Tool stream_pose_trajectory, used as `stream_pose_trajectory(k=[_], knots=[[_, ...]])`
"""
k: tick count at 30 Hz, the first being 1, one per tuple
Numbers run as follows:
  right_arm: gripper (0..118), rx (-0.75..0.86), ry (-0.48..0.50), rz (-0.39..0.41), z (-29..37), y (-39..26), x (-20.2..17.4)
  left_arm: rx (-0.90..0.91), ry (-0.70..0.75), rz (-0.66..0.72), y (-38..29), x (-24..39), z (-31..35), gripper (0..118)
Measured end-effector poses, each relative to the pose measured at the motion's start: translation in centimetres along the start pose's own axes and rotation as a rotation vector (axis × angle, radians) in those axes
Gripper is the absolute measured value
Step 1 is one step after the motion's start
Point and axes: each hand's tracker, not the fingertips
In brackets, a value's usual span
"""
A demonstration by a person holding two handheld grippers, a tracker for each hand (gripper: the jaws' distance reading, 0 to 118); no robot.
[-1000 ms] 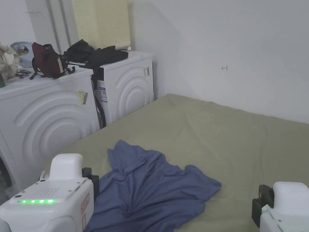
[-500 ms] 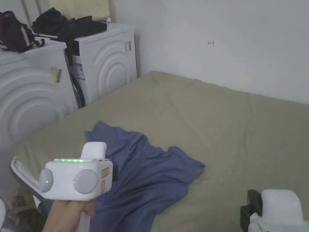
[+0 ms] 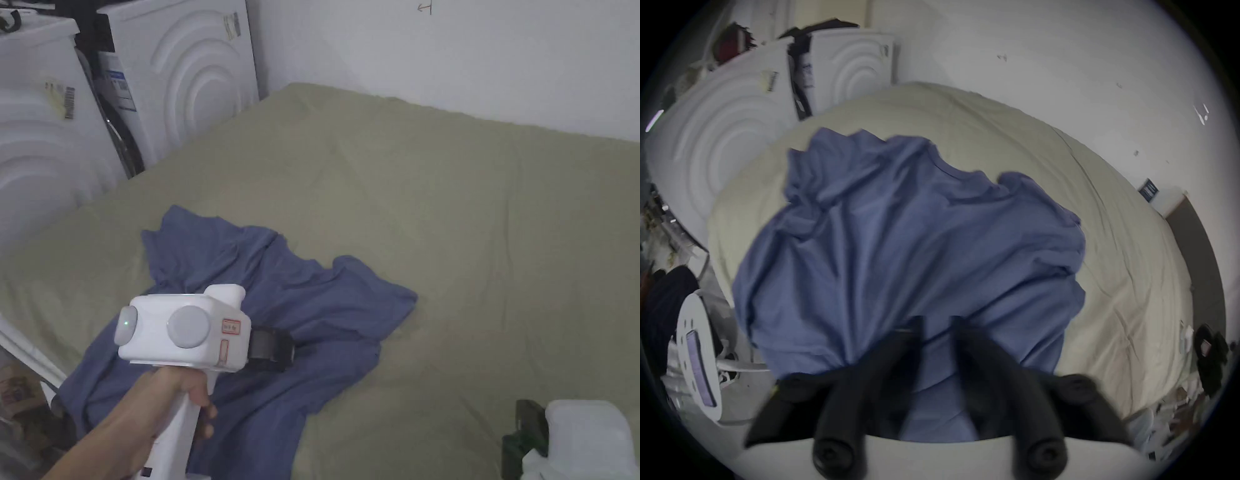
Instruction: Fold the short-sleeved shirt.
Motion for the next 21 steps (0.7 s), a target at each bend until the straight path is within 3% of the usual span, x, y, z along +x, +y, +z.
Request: stream_pose_trajectory(k=[1, 6, 7, 14, 15, 16, 17, 18, 21], knots=[[0, -0.008, 0.004, -0.005, -0.1, -0.2, 0.1, 0.094, -0.017, -0.037, -0.6, 0.6, -0.3, 115], [0, -0.044, -0.005, -0.008, -0.6, -1.1, 0.4, -0.007, 0.165, -0.072, -0.1, -0.5, -6.2, 118], [0, -0.048, -0.006, -0.010, -0.6, -1.3, 0.5, -0.019, 0.191, -0.074, 2.3, -3.5, -7.9, 118], [0, -0.063, -0.027, -0.009, 0.4, -1.9, 1.5, -0.070, 0.206, -0.048, 3.3, -6.0, -12.8, 108], [0, -0.067, -0.028, -0.017, 0.6, -2.1, 1.8, -0.042, 0.184, -0.040, 2.8, -4.7, -10.2, 97], [0, -0.071, -0.034, -0.025, 0.9, -2.3, 2.0, -0.017, 0.168, -0.037, 2.7, -4.4, -9.3, 70], [0, -0.072, -0.036, -0.028, 1.1, -2.4, 2.2, -0.001, 0.150, -0.036, 2.7, -4.1, -8.6, 29], [0, -0.074, -0.042, -0.030, 1.3, -2.5, 2.4, 0.029, 0.177, -0.034, 2.3, -3.9, -8.2, 3], [0, -0.072, -0.063, -0.047, 2.2, -2.5, 3.0, 0.017, 0.160, -0.009, 1.7, -2.1, -4.9, 3]])
